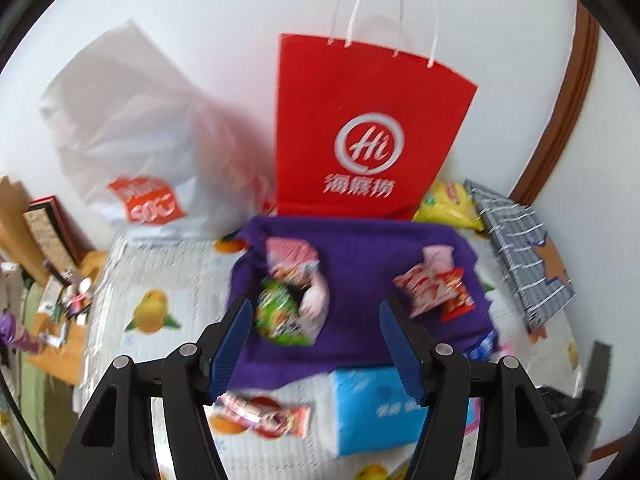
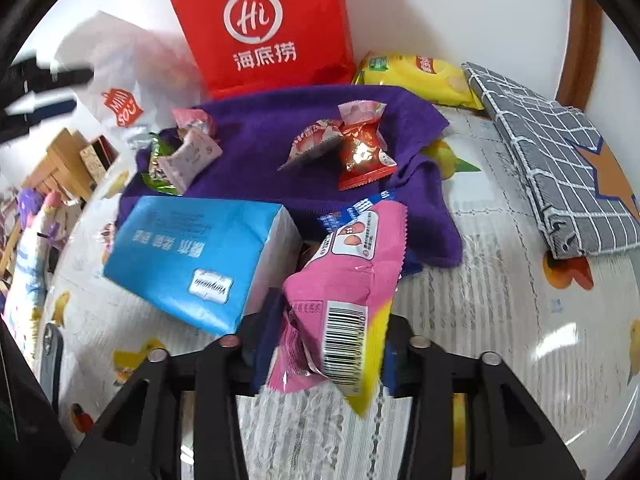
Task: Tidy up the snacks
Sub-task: 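Close the right tool on the pink chip bag while the left tool grasps the candy stick packet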
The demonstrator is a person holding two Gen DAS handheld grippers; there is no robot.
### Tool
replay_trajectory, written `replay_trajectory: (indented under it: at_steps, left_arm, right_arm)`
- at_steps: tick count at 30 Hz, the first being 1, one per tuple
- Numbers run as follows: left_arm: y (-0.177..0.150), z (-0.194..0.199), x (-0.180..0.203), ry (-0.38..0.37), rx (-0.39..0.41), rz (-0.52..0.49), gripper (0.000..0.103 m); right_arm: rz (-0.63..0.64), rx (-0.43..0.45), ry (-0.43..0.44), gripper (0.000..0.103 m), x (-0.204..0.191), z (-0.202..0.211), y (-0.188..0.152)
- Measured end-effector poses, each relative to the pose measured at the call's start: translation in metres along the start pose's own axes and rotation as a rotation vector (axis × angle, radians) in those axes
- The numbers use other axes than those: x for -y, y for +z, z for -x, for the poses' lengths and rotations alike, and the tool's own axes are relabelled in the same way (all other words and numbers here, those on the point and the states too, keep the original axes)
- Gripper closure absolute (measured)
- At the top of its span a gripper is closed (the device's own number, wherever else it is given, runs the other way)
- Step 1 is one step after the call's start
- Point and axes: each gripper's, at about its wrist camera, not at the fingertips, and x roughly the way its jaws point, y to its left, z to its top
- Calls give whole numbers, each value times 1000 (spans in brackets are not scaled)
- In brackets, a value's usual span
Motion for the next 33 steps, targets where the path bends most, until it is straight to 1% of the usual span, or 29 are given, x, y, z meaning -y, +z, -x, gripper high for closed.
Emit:
replay_trajectory:
  at_steps: [7,11,14,16,17,20,25,29,32,33]
  left_arm:
    - [-42,-11,-22,61,-73,37,39]
    - [-70,-31,-34,83,-134,64,39]
    - [-90,-46,-44,97,-182,86,39]
    - [-100,-55,-51,90,-214,123,39]
    - [-105,-57,-56,68,-220,150,39]
    - [-110,-63,-61,45,-231,181,39]
    - [-107,-78,-66,24,-238,252,39]
    - [-102,-100,-60,69,-271,265,39]
    - [-103,-109,-54,105,-266,259,40]
    - [-103,-109,-52,122,-259,249,49]
  right_arm:
    - [-27,36,64,64,4,33,-24]
    - [-25,45,115,64,1,44,-42]
    - [-28,43,115,64,0,44,-56]
    - [-41,35,109,64,2,42,-62]
    - [-48,31,110,64,3,40,-65]
    - [-63,27,118,64,8,38,-69]
    - [-70,35,114,64,12,36,-71]
    - [-62,45,115,64,14,32,-71]
    - [-56,36,108,63,14,27,-70]
    - [-55,35,109,63,14,26,-71]
